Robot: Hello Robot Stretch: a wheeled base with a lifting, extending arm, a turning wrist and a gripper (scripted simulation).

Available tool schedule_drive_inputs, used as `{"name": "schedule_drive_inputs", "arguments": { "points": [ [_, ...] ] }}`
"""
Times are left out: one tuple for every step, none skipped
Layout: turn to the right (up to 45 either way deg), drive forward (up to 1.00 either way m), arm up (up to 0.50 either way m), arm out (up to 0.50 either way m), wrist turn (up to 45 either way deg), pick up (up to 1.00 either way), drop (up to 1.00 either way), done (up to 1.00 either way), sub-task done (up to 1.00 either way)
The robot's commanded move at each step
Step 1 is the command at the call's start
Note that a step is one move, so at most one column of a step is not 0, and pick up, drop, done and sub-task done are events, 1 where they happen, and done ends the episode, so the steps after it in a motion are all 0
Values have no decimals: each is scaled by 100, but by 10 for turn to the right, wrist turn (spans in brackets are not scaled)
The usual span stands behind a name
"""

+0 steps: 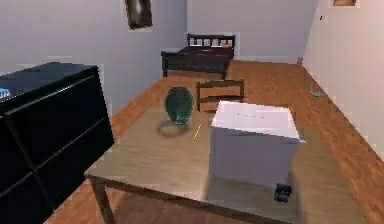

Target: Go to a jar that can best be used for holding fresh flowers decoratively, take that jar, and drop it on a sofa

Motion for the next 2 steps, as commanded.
{"name": "schedule_drive_inputs", "arguments": {
  "points": [
    [450, 0, 0, 0, 0, 0, 0, 0, 0],
    [240, 0, 0, 0, 0, 0, 0, 0, 0]
  ]
}}
